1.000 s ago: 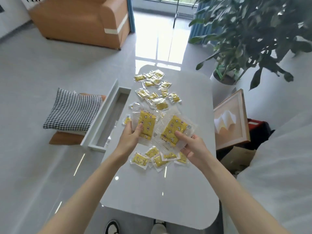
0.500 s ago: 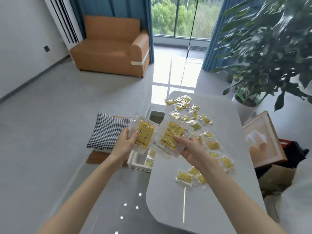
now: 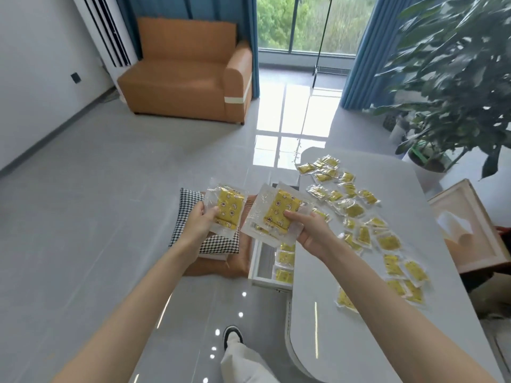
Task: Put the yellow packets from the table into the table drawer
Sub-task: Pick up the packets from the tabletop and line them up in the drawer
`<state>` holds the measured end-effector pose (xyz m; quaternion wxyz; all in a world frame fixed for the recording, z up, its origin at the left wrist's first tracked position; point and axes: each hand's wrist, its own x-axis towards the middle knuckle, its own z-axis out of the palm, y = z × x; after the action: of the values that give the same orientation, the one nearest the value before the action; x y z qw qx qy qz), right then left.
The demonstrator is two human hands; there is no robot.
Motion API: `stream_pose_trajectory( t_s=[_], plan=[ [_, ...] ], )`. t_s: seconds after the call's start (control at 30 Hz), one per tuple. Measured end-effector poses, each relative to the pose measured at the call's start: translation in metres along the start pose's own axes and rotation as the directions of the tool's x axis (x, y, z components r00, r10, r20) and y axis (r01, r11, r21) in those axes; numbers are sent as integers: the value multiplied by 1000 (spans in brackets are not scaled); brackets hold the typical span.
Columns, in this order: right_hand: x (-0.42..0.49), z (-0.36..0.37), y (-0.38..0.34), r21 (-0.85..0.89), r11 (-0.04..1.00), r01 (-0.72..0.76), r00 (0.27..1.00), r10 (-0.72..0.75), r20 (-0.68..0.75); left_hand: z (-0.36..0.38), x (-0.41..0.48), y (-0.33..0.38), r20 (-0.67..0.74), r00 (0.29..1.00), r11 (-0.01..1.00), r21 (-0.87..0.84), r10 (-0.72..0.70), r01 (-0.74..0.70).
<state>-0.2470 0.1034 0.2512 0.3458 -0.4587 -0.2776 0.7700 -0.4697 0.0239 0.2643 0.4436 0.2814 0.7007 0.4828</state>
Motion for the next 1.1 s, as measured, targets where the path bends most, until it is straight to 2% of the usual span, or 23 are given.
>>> stream_pose_trajectory(
  t_s=[0.2,0.43,0.6,0.8,0.93,1.1],
  plan=[
    [95,46,4,59,997,-42,997,45,-58,-28,96,20,56,998,1000,10,-6,6],
    [180,93,-8,119,990,-69,986,86,-140,-51,194,56,143,987,990,132,-69,50],
    [216,92,-11,173,985,-20,957,69,-282,-37,266,65,248,963,979,196,-108,59],
    [240,76,0,285,959,5,876,133,-463,3,327,66,399,894,949,304,-205,82],
    [253,64,23,436,895,98,817,178,-549,31,363,62,547,802,916,400,-243,4],
    [261,47,64,586,794,160,711,319,-626,62,398,42,623,719,865,497,-307,-61]
  ],
)
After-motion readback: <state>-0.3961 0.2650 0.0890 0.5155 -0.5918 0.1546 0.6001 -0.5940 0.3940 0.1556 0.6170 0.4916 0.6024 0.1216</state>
